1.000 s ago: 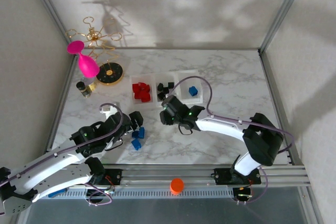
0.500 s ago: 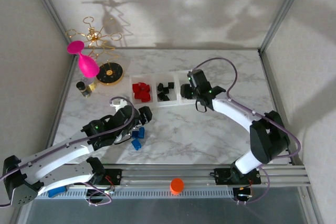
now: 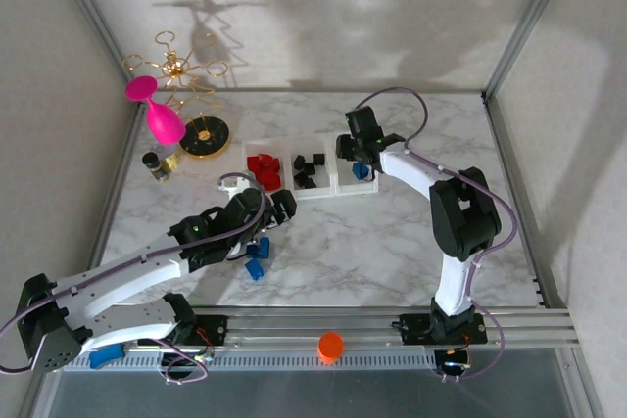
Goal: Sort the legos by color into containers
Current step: Place the lego in the container, then pick up the lego from the bottom-center of the table.
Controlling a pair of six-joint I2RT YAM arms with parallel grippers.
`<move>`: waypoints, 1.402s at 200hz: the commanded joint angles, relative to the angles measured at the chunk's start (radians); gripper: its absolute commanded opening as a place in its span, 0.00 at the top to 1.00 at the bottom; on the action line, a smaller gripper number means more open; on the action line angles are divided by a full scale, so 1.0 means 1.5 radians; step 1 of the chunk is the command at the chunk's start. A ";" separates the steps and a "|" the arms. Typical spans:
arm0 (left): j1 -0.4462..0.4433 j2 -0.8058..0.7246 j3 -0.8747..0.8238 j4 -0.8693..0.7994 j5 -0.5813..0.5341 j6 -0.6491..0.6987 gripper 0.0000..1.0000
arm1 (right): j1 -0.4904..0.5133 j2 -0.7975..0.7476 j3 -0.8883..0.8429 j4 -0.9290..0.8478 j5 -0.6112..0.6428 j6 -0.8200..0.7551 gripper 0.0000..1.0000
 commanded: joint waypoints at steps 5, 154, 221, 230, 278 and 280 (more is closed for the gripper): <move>0.006 0.002 0.017 0.010 0.005 0.013 0.00 | 0.002 -0.014 0.022 -0.007 0.014 -0.014 0.47; 0.006 -0.142 -0.032 -0.087 -0.044 -0.024 0.00 | 0.145 -0.228 -0.152 -0.046 -0.015 0.027 0.25; 0.006 -0.219 -0.081 -0.162 -0.057 -0.059 0.00 | 0.307 -0.255 -0.241 0.009 -0.012 0.101 0.21; 0.006 -0.229 -0.089 -0.172 -0.059 -0.068 0.00 | 0.329 -0.248 -0.248 0.021 -0.011 0.110 0.20; 0.006 -0.293 -0.115 -0.224 -0.079 -0.098 0.00 | 0.419 -0.178 -0.249 0.094 -0.026 0.118 0.16; 0.006 -0.294 -0.115 -0.226 -0.080 -0.099 0.00 | 0.421 -0.174 -0.248 0.096 -0.027 0.120 0.16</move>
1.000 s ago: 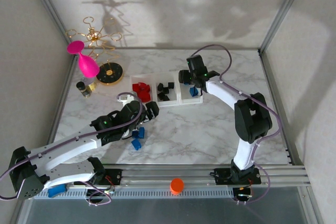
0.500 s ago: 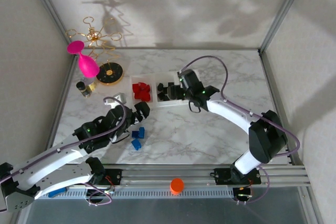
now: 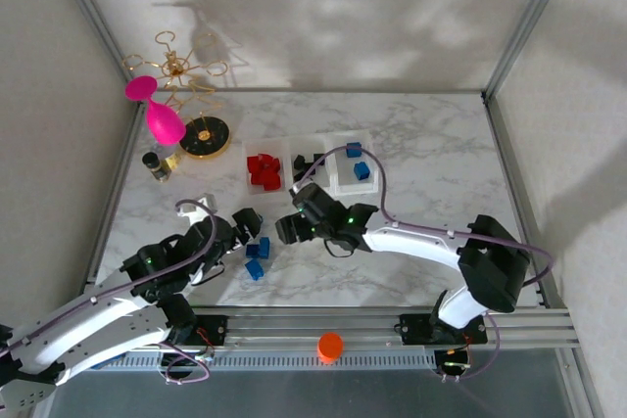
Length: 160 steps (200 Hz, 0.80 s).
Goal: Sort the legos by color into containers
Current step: Pick up the lego from the bottom-center of the table.
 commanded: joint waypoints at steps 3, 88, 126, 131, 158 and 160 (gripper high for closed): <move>0.006 -0.029 -0.007 -0.058 -0.037 -0.026 0.00 | 0.031 0.046 0.001 0.058 -0.017 0.021 0.16; 0.007 -0.077 0.002 -0.117 -0.067 -0.048 0.00 | 0.065 0.221 0.126 0.056 -0.020 0.082 0.13; 0.006 -0.084 0.006 -0.125 -0.071 -0.049 0.00 | 0.065 0.256 0.148 0.034 -0.002 0.089 0.18; 0.006 -0.084 0.005 -0.125 -0.071 -0.049 0.00 | 0.065 0.255 0.145 0.029 0.002 0.090 0.19; 0.006 -0.084 0.003 -0.117 -0.070 -0.047 0.00 | 0.065 0.235 0.119 0.007 0.029 0.096 0.23; 0.006 -0.084 0.002 -0.116 -0.070 -0.046 0.00 | 0.064 0.233 0.117 0.006 0.032 0.096 0.23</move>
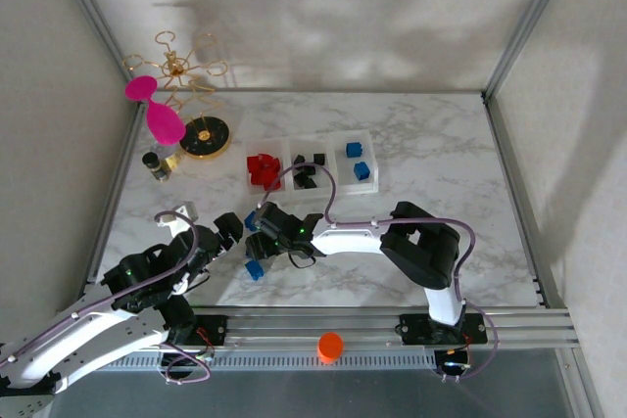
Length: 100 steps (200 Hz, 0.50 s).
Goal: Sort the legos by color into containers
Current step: Pick up the lego from the bottom-center of the table.
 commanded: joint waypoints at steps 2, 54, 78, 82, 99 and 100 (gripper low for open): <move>0.006 -0.004 0.002 -0.014 -0.023 -0.011 0.00 | 0.007 -0.019 -0.020 -0.030 0.040 0.015 0.23; 0.006 0.015 -0.010 0.017 -0.010 -0.008 0.00 | 0.007 -0.067 -0.071 -0.062 0.078 0.035 0.35; 0.006 0.024 -0.007 0.020 -0.008 -0.008 0.00 | 0.007 -0.050 -0.058 -0.067 0.071 0.028 0.41; 0.006 0.025 -0.006 0.020 -0.008 -0.008 0.00 | 0.007 -0.047 -0.055 -0.065 0.069 0.025 0.42; 0.006 0.025 -0.006 0.022 -0.007 -0.008 0.00 | 0.007 -0.035 -0.048 -0.052 0.060 0.018 0.46; 0.006 0.025 -0.006 0.021 -0.007 -0.008 0.00 | 0.007 -0.035 -0.048 -0.052 0.060 0.017 0.47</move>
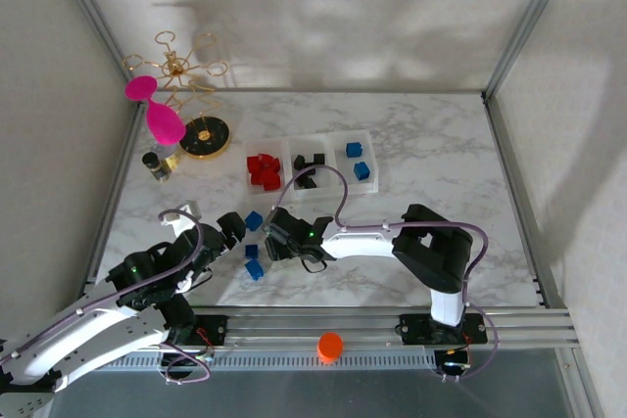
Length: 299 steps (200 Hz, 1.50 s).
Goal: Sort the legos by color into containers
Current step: Pick up the lego from the bottom-center of the table, then place the lego in the container.
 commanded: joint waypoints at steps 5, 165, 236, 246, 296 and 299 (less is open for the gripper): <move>0.006 0.001 -0.004 0.004 -0.007 -0.008 0.00 | 0.006 0.018 0.017 -0.009 0.005 -0.010 0.49; 0.006 0.075 0.034 0.094 0.027 0.067 0.00 | -0.108 -0.183 -0.057 -0.048 0.018 -0.036 0.85; 0.006 0.172 0.065 0.201 0.040 0.102 0.00 | -0.317 -0.238 -0.032 -0.042 0.023 -0.124 0.84; 0.006 0.187 0.072 0.208 0.040 0.105 0.00 | -0.355 -0.225 -0.021 -0.033 0.016 -0.133 0.84; 0.007 0.239 0.077 0.254 0.047 0.109 0.00 | -0.413 -0.111 0.072 0.001 0.023 -0.175 0.84; 0.007 0.240 0.076 0.256 0.047 0.109 0.00 | -0.414 -0.105 0.078 0.001 0.026 -0.178 0.83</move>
